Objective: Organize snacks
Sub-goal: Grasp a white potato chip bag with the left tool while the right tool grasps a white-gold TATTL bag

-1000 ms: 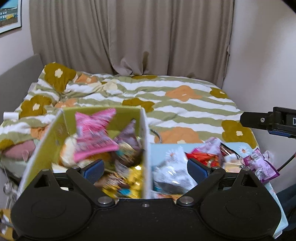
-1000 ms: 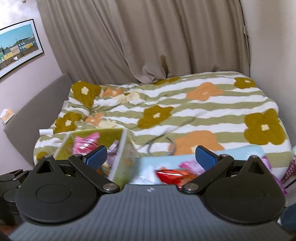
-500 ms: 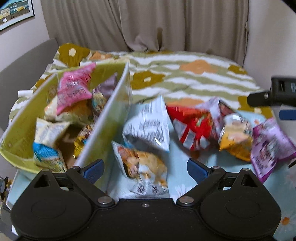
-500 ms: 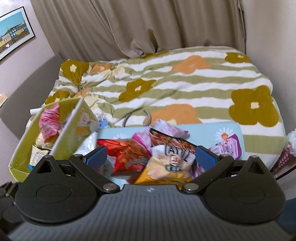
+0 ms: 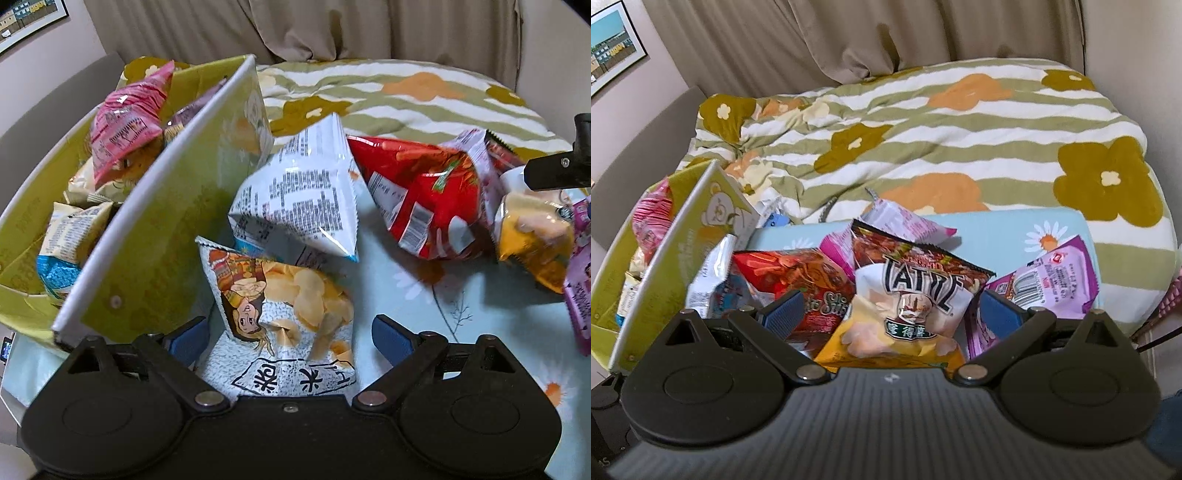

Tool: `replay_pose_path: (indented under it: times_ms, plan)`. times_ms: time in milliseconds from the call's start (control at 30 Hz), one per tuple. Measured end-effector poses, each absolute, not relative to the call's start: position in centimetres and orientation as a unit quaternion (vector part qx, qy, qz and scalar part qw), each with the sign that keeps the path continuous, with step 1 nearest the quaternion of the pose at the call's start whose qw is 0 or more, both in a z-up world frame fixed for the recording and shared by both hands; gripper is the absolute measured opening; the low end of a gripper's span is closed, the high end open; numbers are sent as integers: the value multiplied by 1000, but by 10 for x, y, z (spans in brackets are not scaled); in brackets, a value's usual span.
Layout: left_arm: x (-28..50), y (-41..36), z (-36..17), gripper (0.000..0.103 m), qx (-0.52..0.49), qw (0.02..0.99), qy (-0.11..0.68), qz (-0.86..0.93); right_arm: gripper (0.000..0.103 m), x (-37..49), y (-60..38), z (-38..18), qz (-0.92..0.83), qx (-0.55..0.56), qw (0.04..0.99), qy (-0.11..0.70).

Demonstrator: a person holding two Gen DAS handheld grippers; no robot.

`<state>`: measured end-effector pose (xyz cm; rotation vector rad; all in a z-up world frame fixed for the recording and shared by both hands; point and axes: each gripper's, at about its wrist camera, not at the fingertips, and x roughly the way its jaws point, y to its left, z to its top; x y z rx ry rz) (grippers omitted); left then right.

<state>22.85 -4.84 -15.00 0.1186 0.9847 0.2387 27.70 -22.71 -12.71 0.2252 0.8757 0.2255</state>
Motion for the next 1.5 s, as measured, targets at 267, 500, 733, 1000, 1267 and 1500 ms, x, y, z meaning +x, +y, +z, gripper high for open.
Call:
replay_pose_path:
  times_ms: [267, 500, 733, 1000, 1267, 1500]
  plan:
    - [232, -41, -164, 77, 49, 862, 491, 113, 103, 288, -225, -142, 99, 117, 889, 432]
    - [228, -41, -163, 68, 47, 863, 492, 105, 103, 294, -219, -143, 90, 114, 890, 432]
    - [217, -42, -158, 68, 33, 866, 489, 103, 103, 299, -212, -148, 73, 102, 889, 441]
    - [207, -37, -148, 68, 26, 869, 484, 100, 103, 305, -200, -154, 59, 79, 886, 453]
    - [196, -38, -140, 67, 22, 872, 479, 94, 82, 300, -191, -157, 57, 43, 888, 453]
    - [193, -40, -131, 67, 18, 879, 469, 83, 71, 289, -193, -151, 68, 60, 892, 442]
